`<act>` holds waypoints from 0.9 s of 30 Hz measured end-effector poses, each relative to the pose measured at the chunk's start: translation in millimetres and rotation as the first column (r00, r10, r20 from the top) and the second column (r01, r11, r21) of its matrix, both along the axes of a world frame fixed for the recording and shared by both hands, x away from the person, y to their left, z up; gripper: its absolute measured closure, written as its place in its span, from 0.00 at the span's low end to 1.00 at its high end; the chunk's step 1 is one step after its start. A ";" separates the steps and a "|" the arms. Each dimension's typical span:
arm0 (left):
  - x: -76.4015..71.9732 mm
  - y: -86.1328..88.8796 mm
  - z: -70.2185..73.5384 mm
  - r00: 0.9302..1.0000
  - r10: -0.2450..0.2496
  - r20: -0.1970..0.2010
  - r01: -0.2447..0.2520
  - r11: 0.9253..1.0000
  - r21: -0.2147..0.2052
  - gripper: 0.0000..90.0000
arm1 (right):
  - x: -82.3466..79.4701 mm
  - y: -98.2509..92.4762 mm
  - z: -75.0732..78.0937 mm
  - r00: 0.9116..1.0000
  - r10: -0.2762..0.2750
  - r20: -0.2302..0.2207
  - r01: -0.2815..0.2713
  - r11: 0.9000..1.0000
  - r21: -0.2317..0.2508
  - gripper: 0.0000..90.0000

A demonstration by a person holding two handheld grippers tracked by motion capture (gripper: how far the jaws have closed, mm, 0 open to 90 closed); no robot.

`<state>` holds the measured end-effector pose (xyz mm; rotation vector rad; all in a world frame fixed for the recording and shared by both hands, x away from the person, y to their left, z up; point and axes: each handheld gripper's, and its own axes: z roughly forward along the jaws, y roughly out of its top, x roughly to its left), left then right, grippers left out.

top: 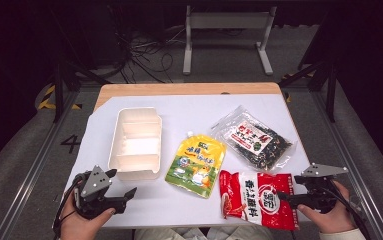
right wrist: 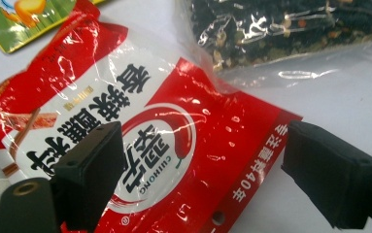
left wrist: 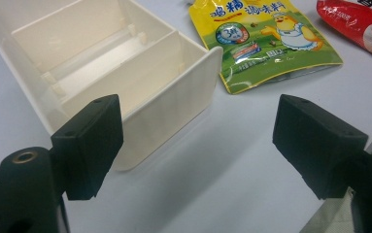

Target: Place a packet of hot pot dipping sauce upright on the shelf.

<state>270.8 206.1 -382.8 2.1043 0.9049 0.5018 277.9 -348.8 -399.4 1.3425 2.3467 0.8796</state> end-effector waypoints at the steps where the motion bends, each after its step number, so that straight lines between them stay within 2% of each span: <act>1: 0.0 0.0 0.0 1.000 0.000 0.000 0.000 1.000 0.000 0.22 | 0.0 0.0 0.0 1.000 0.000 0.000 0.000 1.000 0.000 0.16; 6: 5.1 0.3 -1.0 1.000 0.004 0.007 -0.004 1.000 0.001 0.22 | -3.3 -1.0 -7.9 1.000 -0.006 -0.031 0.007 1.000 0.005 0.19; 8: 6.0 0.5 -0.6 1.000 0.002 0.008 -0.002 1.000 -0.001 0.22 | -3.6 -1.5 -9.4 1.000 -0.009 -0.030 0.009 1.000 0.002 0.19; 15: 11.1 2.7 -2.3 1.000 0.009 0.009 -0.008 1.000 -0.001 0.22 | -2.1 -4.6 -19.0 0.998 -0.028 -0.064 0.027 1.000 -0.014 0.17; 18: 12.5 3.4 -3.2 1.000 0.014 0.007 -0.014 1.000 -0.006 0.22 | -1.2 -4.9 -22.4 0.997 -0.027 -0.075 0.026 1.000 -0.005 0.17; 27: 14.2 2.0 -5.8 1.000 0.011 -0.001 -0.011 1.000 0.010 0.21 | 2.0 -3.9 -31.0 0.993 -0.035 -0.109 0.034 0.999 -0.012 0.15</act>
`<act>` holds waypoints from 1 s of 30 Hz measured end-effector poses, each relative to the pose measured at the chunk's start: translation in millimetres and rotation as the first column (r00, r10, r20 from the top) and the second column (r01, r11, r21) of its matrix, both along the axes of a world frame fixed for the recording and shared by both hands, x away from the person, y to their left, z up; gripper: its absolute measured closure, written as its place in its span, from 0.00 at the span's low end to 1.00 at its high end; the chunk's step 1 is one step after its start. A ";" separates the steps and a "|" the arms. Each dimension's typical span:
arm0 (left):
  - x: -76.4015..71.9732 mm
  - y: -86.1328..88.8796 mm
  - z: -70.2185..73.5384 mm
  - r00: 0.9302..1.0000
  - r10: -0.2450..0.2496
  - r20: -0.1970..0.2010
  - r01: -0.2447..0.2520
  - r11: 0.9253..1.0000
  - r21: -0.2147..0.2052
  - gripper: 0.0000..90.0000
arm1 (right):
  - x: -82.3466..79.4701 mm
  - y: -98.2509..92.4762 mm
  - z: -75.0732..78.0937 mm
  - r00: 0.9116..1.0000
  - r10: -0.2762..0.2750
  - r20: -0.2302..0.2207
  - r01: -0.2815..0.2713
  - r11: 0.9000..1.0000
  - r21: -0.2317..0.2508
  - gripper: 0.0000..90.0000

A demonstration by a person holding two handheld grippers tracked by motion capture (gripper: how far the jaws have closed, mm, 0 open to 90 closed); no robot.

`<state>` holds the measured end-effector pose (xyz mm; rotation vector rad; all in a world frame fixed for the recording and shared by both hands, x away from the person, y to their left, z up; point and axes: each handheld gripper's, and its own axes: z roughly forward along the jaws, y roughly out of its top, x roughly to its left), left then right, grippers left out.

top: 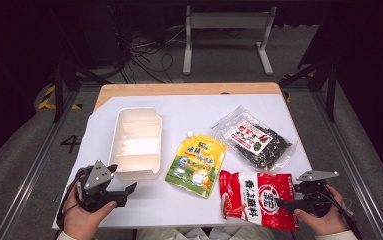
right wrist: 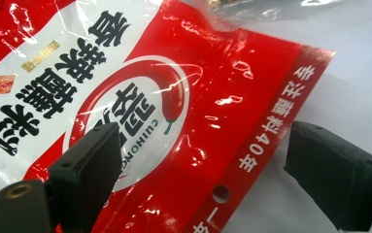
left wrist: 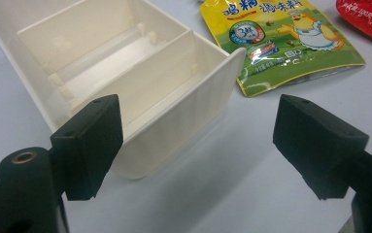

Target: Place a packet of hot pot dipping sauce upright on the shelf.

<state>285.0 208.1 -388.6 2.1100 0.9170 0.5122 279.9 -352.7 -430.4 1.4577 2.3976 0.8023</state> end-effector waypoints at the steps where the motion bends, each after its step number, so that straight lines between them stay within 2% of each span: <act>1: 0.0 -0.3 -0.1 1.000 -0.001 -0.002 0.001 1.000 0.001 0.21 | 0.0 1.1 -1.1 1.000 0.006 -0.004 -0.006 1.000 0.002 0.14; 5: -0.2 -1.0 -0.1 1.000 0.000 -0.002 0.000 1.000 0.002 0.21 | 0.5 6.5 -5.0 1.000 0.016 -0.013 -0.016 1.000 -0.018 0.12; 12: 1.1 -0.9 -1.4 1.000 0.003 -0.003 -0.003 1.000 0.006 0.21 | -0.8 13.1 -6.8 1.000 0.017 -0.003 -0.018 0.999 -0.031 0.14; 16: 0.8 -1.3 -1.2 1.000 0.003 -0.002 -0.003 1.000 0.004 0.21 | -1.2 18.7 -8.7 0.999 0.029 0.018 -0.028 0.999 -0.043 0.16; 20: 1.2 -1.4 -1.1 1.000 0.000 -0.002 0.000 1.000 0.011 0.21 | -3.0 27.7 -11.2 0.997 0.062 0.050 -0.058 0.994 -0.092 0.19; 21: 1.2 -1.4 -1.1 1.000 0.000 -0.002 0.000 1.000 0.011 0.21 | -3.4 29.6 -11.4 0.996 0.070 0.055 -0.064 0.992 -0.109 0.20; 25: 1.2 -2.1 -1.3 1.000 0.001 -0.006 -0.001 1.000 0.011 0.21 | -4.7 29.4 -10.9 0.994 0.083 0.065 -0.077 0.992 -0.096 0.29; 30: 1.2 -3.5 -1.2 1.000 -0.003 -0.004 0.003 1.000 0.015 0.21 | -7.1 32.6 -9.4 0.993 0.093 0.070 -0.086 0.992 -0.092 0.44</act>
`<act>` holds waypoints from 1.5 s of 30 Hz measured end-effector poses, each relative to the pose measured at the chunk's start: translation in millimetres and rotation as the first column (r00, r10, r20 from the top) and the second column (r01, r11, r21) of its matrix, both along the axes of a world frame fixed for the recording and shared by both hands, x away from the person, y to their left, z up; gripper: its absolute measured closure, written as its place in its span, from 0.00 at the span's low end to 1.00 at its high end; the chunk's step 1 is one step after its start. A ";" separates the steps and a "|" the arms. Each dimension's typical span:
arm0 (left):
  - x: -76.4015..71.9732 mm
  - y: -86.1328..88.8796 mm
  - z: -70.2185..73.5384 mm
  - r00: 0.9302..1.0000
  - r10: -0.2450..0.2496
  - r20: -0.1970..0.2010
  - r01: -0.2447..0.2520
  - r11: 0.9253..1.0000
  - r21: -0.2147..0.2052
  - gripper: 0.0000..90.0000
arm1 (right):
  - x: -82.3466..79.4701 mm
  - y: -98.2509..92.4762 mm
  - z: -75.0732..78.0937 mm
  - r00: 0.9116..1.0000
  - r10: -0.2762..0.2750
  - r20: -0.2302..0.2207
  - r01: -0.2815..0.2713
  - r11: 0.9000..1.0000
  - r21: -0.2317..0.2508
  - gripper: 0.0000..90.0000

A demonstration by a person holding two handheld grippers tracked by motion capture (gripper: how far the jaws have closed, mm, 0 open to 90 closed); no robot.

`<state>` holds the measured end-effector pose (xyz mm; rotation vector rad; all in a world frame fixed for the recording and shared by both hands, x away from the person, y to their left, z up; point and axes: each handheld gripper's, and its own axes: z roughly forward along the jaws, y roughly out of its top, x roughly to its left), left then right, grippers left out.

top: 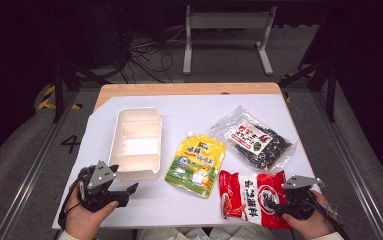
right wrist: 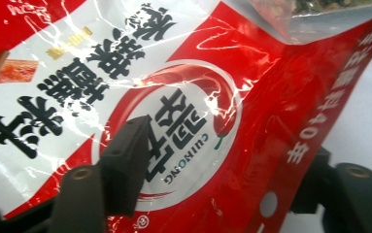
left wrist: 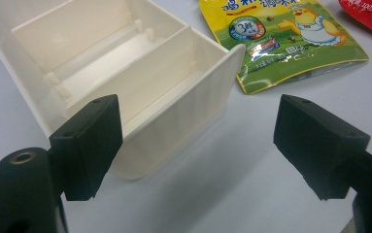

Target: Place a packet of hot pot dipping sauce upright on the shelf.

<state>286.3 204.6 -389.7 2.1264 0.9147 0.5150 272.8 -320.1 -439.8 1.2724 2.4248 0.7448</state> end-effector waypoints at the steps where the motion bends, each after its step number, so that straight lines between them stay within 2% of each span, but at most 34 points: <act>1: -0.2 -0.2 0.0 1.000 0.000 -0.001 0.000 1.000 -0.002 0.21 | -0.2 0.4 0.3 1.000 0.003 -0.001 -0.003 1.000 0.004 0.47; 4: 0.2 -0.6 -0.1 1.000 -0.001 -0.001 0.001 1.000 -0.003 0.21 | -0.5 1.6 1.0 1.000 0.012 -0.003 -0.012 1.000 0.007 0.56; 7: 0.1 -1.3 0.0 1.000 -0.002 -0.001 0.002 1.000 0.004 0.21 | -0.3 4.3 2.4 1.000 0.024 -0.015 -0.023 1.000 0.016 0.73; 10: 0.0 -1.6 0.1 1.000 -0.005 -0.001 0.005 1.000 0.003 0.21 | 1.1 5.1 3.2 0.999 0.028 -0.035 -0.027 0.999 0.040 0.87; 12: -0.3 -1.9 0.1 1.000 -0.007 -0.004 0.007 1.000 -0.001 0.21 | 1.7 4.9 3.0 0.998 0.023 -0.059 -0.018 0.997 0.074 0.98; 17: -0.6 -3.2 0.3 1.000 -0.017 -0.002 0.017 1.000 -0.005 0.21 | 2.4 5.6 4.9 0.997 0.032 -0.067 -0.027 0.997 0.075 0.99; 19: -0.6 -3.5 0.4 1.000 -0.022 0.000 0.022 1.000 -0.008 0.23 | 2.7 4.1 6.5 0.997 0.032 -0.075 -0.025 0.996 0.090 0.99; 23: -0.6 -5.2 1.8 1.000 -0.025 0.011 0.026 0.999 -0.033 0.24 | -0.2 -2.2 21.6 0.997 0.046 -0.058 -0.037 0.989 0.146 0.99; 25: -0.6 -4.8 4.0 1.000 0.002 0.026 -0.001 0.998 -0.061 0.20 | -1.8 -4.4 29.4 0.998 0.052 -0.036 -0.045 0.986 0.162 0.99; 27: -0.2 -3.5 6.1 1.000 -0.007 0.022 0.009 0.994 -0.112 0.26 | -3.7 -6.3 37.4 0.998 0.059 -0.018 -0.055 0.980 0.192 0.99; 29: 0.3 -3.7 7.1 1.000 -0.015 0.024 0.018 0.990 -0.140 0.27 | -5.9 -7.1 46.9 0.998 0.067 0.006 -0.067 0.975 0.214 0.99; 36: 3.3 -16.3 9.9 0.997 -0.065 0.031 0.070 0.980 -0.185 0.23 | -7.6 -0.3 75.2 0.990 0.129 0.062 -0.141 0.957 0.255 0.99; 40: 5.8 -22.3 12.9 0.994 -0.094 0.063 0.105 0.974 -0.202 0.20 | -8.2 4.7 89.6 0.983 0.158 0.092 -0.177 0.944 0.279 0.99; 42: 6.8 -24.5 14.3 0.992 -0.096 0.086 0.111 0.973 -0.203 0.19 | -9.3 6.4 97.1 0.979 0.174 0.107 -0.198 0.934 0.298 0.99; 43: 7.3 -25.3 14.8 0.991 -0.096 0.089 0.113 0.971 -0.213 0.20 | -9.8 7.0 100.2 0.977 0.181 0.113 -0.207 0.930 0.305 0.99; 45: 8.8 -26.6 14.8 0.991 -0.119 0.054 0.128 0.965 -0.227 0.30 | -11.0 8.4 106.3 0.973 0.194 0.124 -0.224 0.924 0.309 0.99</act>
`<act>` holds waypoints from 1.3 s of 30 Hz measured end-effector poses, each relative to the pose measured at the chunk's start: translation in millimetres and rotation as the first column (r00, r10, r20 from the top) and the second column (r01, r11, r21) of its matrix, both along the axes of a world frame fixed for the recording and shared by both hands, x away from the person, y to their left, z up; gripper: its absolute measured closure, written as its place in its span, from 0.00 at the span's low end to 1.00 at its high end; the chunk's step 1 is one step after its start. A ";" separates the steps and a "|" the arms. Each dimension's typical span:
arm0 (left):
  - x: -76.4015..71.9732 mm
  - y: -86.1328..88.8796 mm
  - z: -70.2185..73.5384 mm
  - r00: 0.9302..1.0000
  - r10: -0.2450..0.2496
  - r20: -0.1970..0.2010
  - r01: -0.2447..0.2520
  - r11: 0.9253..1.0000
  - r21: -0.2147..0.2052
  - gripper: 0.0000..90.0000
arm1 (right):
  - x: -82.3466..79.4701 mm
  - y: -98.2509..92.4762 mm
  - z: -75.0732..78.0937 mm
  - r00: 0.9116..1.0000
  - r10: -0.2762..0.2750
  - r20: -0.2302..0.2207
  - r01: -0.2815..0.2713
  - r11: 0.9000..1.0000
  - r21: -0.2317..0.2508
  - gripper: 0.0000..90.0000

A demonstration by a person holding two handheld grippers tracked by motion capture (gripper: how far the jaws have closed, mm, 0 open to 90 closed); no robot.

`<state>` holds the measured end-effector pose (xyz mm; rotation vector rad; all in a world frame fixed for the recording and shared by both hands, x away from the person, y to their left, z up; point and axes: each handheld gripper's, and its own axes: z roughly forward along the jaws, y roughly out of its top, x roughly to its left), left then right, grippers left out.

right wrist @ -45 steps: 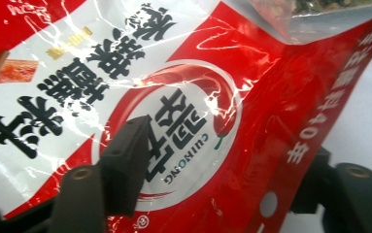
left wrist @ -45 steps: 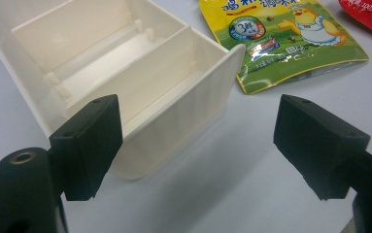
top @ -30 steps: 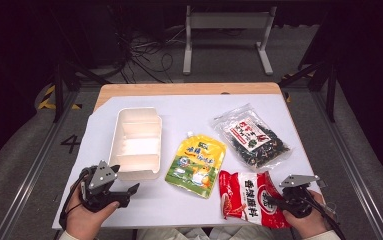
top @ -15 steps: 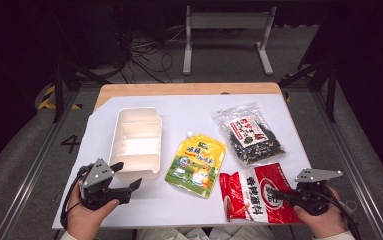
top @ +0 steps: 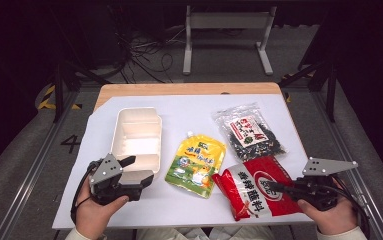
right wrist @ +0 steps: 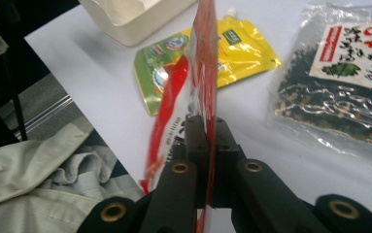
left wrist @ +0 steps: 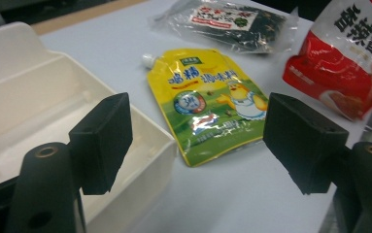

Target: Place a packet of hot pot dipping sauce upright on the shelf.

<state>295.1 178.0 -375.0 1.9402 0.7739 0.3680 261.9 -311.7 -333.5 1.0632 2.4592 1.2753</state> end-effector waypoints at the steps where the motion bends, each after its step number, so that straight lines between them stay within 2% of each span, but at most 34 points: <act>1: 1.3 -1.4 0.0 1.000 -0.007 -0.014 0.007 1.000 -0.002 0.28 | -0.6 0.8 3.1 1.000 0.007 0.005 -0.007 1.000 0.005 0.99; 2: 2.2 -2.6 0.2 1.000 -0.011 -0.021 0.011 1.000 -0.002 0.27 | -1.2 1.7 6.3 1.000 0.014 0.012 -0.015 1.000 0.010 0.99; 5: 4.0 -7.0 1.3 1.000 -0.019 0.006 0.019 1.000 0.010 0.27 | -2.6 4.7 16.4 0.999 0.031 0.032 -0.032 0.999 0.010 0.99; 6: 4.2 -8.3 1.9 1.000 -0.020 0.006 0.020 1.000 0.014 0.27 | -2.8 5.7 19.9 0.999 0.034 0.040 -0.034 0.999 0.004 0.99; 8: 4.7 -12.0 4.3 0.999 -0.022 0.036 0.022 1.000 0.017 0.24 | -2.5 7.5 25.3 0.998 0.034 0.056 -0.034 0.999 -0.006 0.99; 12: 6.8 -16.4 7.0 0.998 -0.023 0.054 0.021 1.000 0.022 0.18 | -0.2 11.2 36.9 0.996 0.027 0.088 -0.023 0.999 -0.037 0.99; 15: 8.2 -20.6 6.3 0.998 -0.024 0.063 0.023 1.000 0.019 0.12 | 3.3 17.1 42.4 0.995 0.033 0.094 -0.027 0.998 -0.065 0.99; 22: 11.2 -29.2 5.4 0.995 -0.061 0.077 0.060 0.998 0.011 0.04 | 8.7 34.0 51.2 0.991 0.080 0.105 -0.070 0.993 -0.091 0.99; 27: 13.1 -35.6 5.4 0.995 -0.075 0.069 0.074 0.997 0.012 0.04 | 13.1 41.3 53.3 0.990 0.100 0.103 -0.091 0.992 -0.090 0.99; 30: 16.3 -42.8 4.2 0.990 -0.115 0.077 0.114 0.993 0.015 0.05 | 15.8 47.5 53.9 0.987 0.120 0.105 -0.111 0.990 -0.083 0.99; 35: 21.7 -53.9 2.1 0.986 -0.154 0.072 0.154 0.988 0.003 0.11 | 19.0 55.7 55.0 0.984 0.144 0.109 -0.136 0.988 -0.079 0.99; 38: 22.9 -57.8 1.8 0.983 -0.168 0.076 0.168 0.986 0.006 0.12 | 20.2 58.4 55.1 0.982 0.155 0.108 -0.147 0.986 -0.076 0.99; 39: 23.9 -61.4 1.5 0.979 -0.190 0.075 0.189 0.982 0.011 0.12 | 21.1 61.2 54.9 0.980 0.169 0.109 -0.162 0.984 -0.072 0.99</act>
